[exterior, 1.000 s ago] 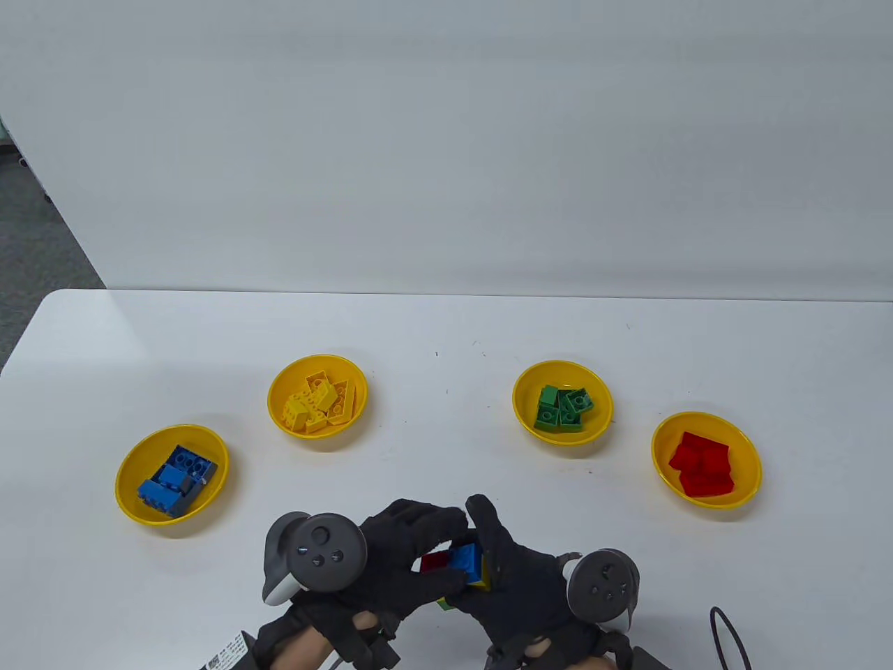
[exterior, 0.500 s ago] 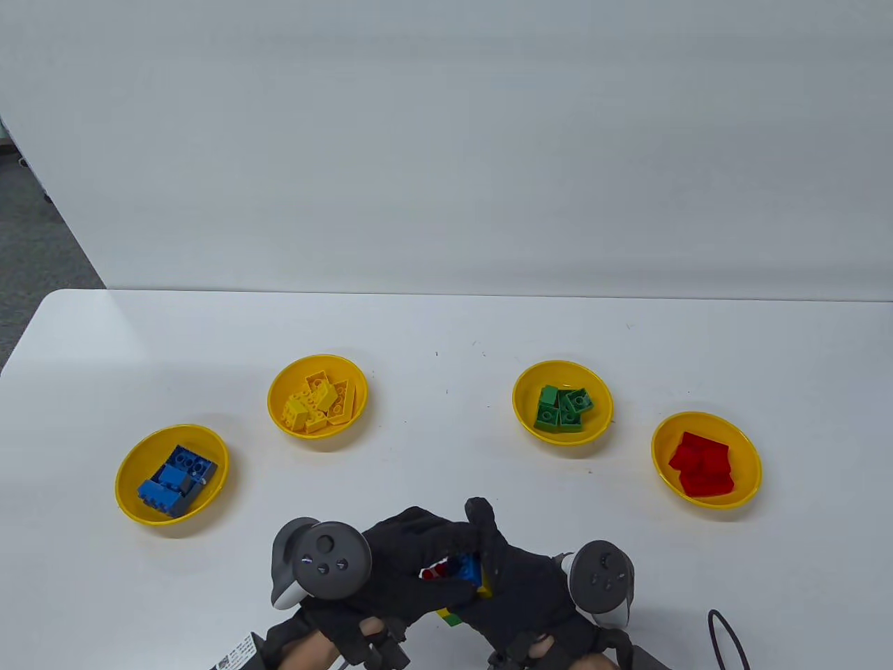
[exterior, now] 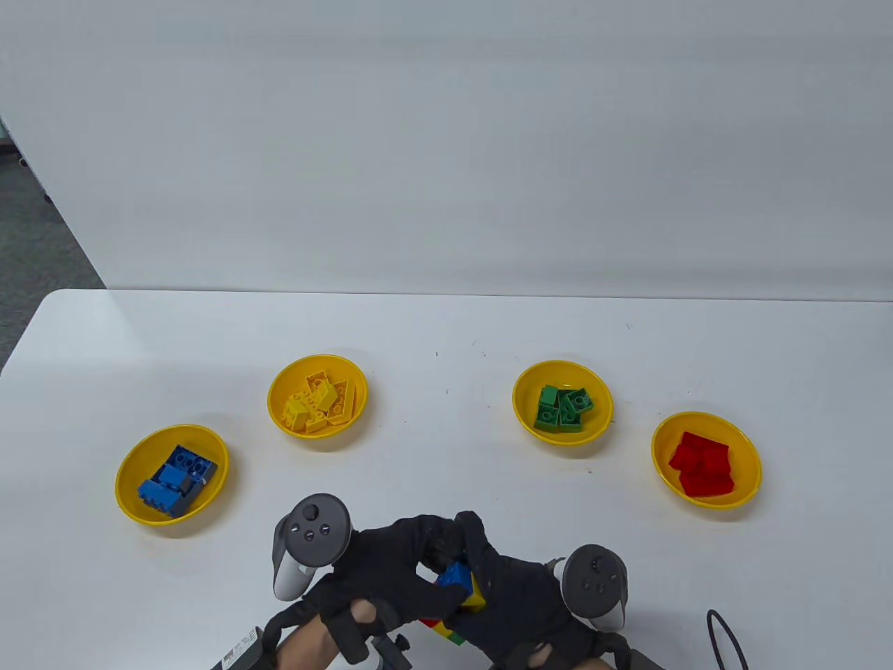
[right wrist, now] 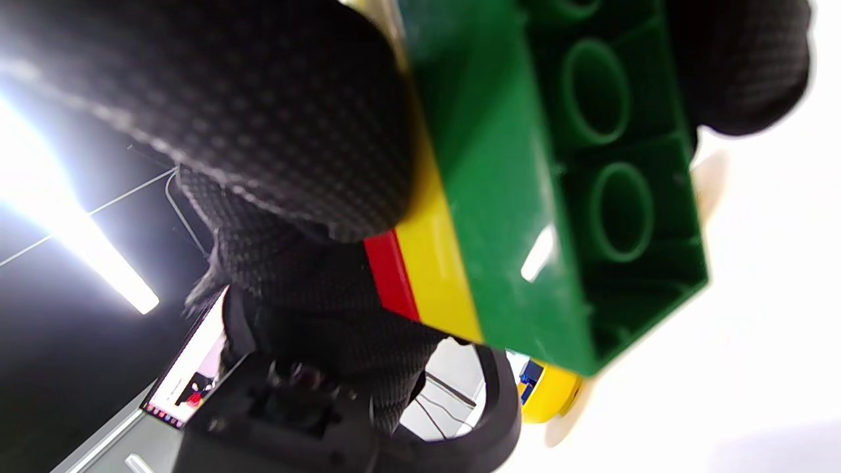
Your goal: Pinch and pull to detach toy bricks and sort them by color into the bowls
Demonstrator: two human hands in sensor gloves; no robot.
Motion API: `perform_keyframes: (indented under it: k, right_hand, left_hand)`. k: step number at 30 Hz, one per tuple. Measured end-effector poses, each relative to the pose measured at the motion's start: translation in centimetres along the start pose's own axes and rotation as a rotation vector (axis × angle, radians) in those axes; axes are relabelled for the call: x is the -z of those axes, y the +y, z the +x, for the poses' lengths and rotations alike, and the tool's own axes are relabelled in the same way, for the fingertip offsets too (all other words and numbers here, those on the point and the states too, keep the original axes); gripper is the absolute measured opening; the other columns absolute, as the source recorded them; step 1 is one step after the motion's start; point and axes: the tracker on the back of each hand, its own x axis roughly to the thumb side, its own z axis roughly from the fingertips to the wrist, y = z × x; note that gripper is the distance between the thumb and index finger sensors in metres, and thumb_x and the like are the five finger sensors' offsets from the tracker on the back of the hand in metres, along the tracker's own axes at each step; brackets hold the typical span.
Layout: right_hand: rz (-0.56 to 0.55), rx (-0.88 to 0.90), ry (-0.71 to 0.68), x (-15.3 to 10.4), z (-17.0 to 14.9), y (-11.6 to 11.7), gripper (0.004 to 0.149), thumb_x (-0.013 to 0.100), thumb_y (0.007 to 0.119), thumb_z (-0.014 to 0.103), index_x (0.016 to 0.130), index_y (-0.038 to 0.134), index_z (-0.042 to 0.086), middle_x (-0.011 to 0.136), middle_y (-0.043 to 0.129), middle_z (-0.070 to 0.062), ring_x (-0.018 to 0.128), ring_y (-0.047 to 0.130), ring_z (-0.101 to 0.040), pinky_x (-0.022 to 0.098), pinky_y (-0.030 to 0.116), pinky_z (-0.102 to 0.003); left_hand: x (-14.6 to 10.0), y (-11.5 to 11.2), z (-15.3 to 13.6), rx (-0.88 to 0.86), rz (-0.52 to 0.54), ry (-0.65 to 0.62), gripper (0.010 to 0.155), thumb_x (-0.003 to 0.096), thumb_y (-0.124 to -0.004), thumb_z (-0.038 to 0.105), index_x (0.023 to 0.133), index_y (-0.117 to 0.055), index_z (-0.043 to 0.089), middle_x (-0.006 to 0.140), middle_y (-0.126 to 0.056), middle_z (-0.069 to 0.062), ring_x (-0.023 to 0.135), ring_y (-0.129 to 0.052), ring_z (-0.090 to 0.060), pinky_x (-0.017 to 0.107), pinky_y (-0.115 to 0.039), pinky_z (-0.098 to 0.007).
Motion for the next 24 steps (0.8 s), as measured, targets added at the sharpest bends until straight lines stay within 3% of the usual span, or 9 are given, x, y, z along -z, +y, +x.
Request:
perform_keyframes:
  k: [5, 8, 11, 13, 17, 21, 24]
  right_hand:
    - [-0.03, 0.032, 0.008, 0.3, -0.1, -0.1, 0.096, 0.028, 0.101, 0.025, 0.099, 0.043, -0.001, 0.075, 0.09, -0.025, 0.052, 0.099, -0.046, 0.038, 0.083, -0.062]
    - [-0.078, -0.008, 0.006, 0.2, -0.3, -0.6, 0.089, 0.028, 0.1, 0.026, 0.099, 0.053, 0.0, 0.075, 0.091, -0.025, 0.051, 0.099, -0.046, 0.037, 0.084, -0.062]
    - [-0.119, -0.009, 0.026, -0.1, -0.7, -1.2, 0.081, 0.029, 0.099, 0.027, 0.097, 0.064, 0.002, 0.075, 0.091, -0.025, 0.051, 0.099, -0.045, 0.037, 0.084, -0.061]
    - [-0.146, 0.003, 0.042, -0.1, -0.9, -1.7, 0.075, 0.03, 0.098, 0.027, 0.095, 0.071, 0.002, 0.076, 0.09, -0.024, 0.052, 0.098, -0.045, 0.037, 0.084, -0.061]
    - [-0.165, 0.013, 0.065, -0.2, -1.4, -2.1, 0.072, 0.03, 0.097, 0.027, 0.093, 0.073, 0.002, 0.077, 0.088, -0.024, 0.054, 0.097, -0.045, 0.038, 0.083, -0.062]
    - [-0.147, -0.007, 0.073, -0.1, -1.7, -1.8, 0.072, 0.031, 0.097, 0.027, 0.094, 0.072, 0.002, 0.077, 0.088, -0.025, 0.054, 0.097, -0.045, 0.038, 0.083, -0.062]
    - [-0.133, -0.019, 0.074, -0.1, -1.8, -1.5, 0.072, 0.031, 0.096, 0.027, 0.094, 0.072, 0.002, 0.078, 0.087, -0.024, 0.054, 0.097, -0.046, 0.038, 0.082, -0.062]
  left_hand:
    - [0.0, 0.9, 0.2, -0.026, 0.001, -0.027, 0.07, 0.0322, -0.109, 0.043, 0.09, -0.079, 0.017, 0.084, -0.095, -0.02, 0.071, -0.093, -0.04, 0.061, -0.076, -0.063]
    - [-0.8, 3.6, 1.8, 0.034, 0.108, -0.091, 0.07, 0.036, -0.107, 0.041, 0.093, -0.076, 0.017, 0.088, -0.091, -0.021, 0.074, -0.089, -0.042, 0.063, -0.072, -0.065]
    - [-3.3, 8.4, 3.4, 0.28, 0.355, -0.117, 0.067, 0.0382, -0.105, 0.041, 0.094, -0.076, 0.018, 0.09, -0.089, -0.022, 0.076, -0.087, -0.043, 0.064, -0.07, -0.065]
    - [-6.0, 12.3, 3.7, 0.448, 0.565, -0.066, 0.066, 0.0392, -0.104, 0.041, 0.095, -0.075, 0.019, 0.092, -0.089, -0.021, 0.077, -0.087, -0.043, 0.064, -0.07, -0.065]
    - [-10.5, 18.3, 2.1, 0.49, 0.796, 0.064, 0.066, 0.0419, -0.102, 0.038, 0.098, -0.072, 0.019, 0.096, -0.086, -0.022, 0.081, -0.084, -0.045, 0.066, -0.067, -0.066]
    - [-13.7, 22.3, -0.3, 0.591, 0.932, 0.251, 0.066, 0.0429, -0.102, 0.035, 0.099, -0.071, 0.02, 0.098, -0.085, -0.021, 0.085, -0.083, -0.045, 0.067, -0.066, -0.066]
    - [-14.7, 24.1, -2.8, 0.587, 0.961, 0.351, 0.065, 0.0432, -0.102, 0.033, 0.099, -0.071, 0.02, 0.1, -0.085, -0.019, 0.087, -0.082, -0.044, 0.068, -0.066, -0.065]
